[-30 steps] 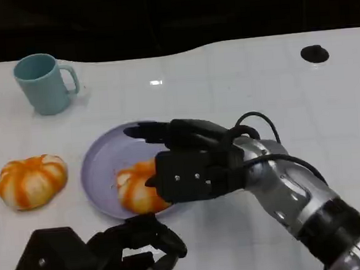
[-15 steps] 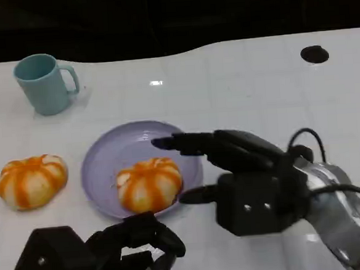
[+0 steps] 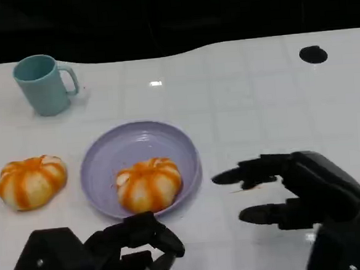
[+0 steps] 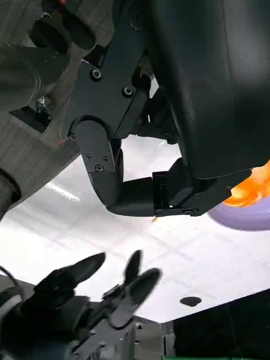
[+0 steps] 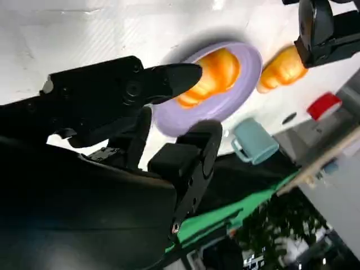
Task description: Grasp the bread from the table and place it into the plate.
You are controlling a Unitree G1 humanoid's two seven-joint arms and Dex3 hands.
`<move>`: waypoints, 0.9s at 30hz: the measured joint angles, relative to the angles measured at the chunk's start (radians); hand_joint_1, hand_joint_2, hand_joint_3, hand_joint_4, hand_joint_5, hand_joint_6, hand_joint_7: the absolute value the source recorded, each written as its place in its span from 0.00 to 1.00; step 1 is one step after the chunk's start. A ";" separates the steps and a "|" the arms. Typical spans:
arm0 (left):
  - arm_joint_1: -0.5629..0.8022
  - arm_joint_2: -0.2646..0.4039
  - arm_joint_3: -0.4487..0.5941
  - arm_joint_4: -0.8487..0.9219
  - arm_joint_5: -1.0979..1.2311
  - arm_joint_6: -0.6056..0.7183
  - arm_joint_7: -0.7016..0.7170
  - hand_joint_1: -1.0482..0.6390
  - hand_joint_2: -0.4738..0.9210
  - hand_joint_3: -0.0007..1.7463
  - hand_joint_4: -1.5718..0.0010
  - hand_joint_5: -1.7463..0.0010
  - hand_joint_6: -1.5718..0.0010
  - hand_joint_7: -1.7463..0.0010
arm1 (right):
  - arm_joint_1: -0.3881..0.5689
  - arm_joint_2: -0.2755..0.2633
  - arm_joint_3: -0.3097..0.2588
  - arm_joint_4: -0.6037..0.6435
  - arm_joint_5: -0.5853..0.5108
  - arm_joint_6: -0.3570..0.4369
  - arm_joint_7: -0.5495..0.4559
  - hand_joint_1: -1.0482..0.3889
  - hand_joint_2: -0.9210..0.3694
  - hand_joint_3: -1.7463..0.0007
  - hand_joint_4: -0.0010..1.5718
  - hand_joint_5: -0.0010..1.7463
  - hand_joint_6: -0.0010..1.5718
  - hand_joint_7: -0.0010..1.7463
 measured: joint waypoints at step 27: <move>0.005 0.010 0.025 0.019 -0.012 -0.018 -0.007 0.41 1.00 0.31 0.56 0.00 0.61 0.16 | 0.258 -0.016 -0.094 -0.073 -0.238 -0.075 -0.291 0.71 0.56 0.25 0.59 1.00 0.62 0.69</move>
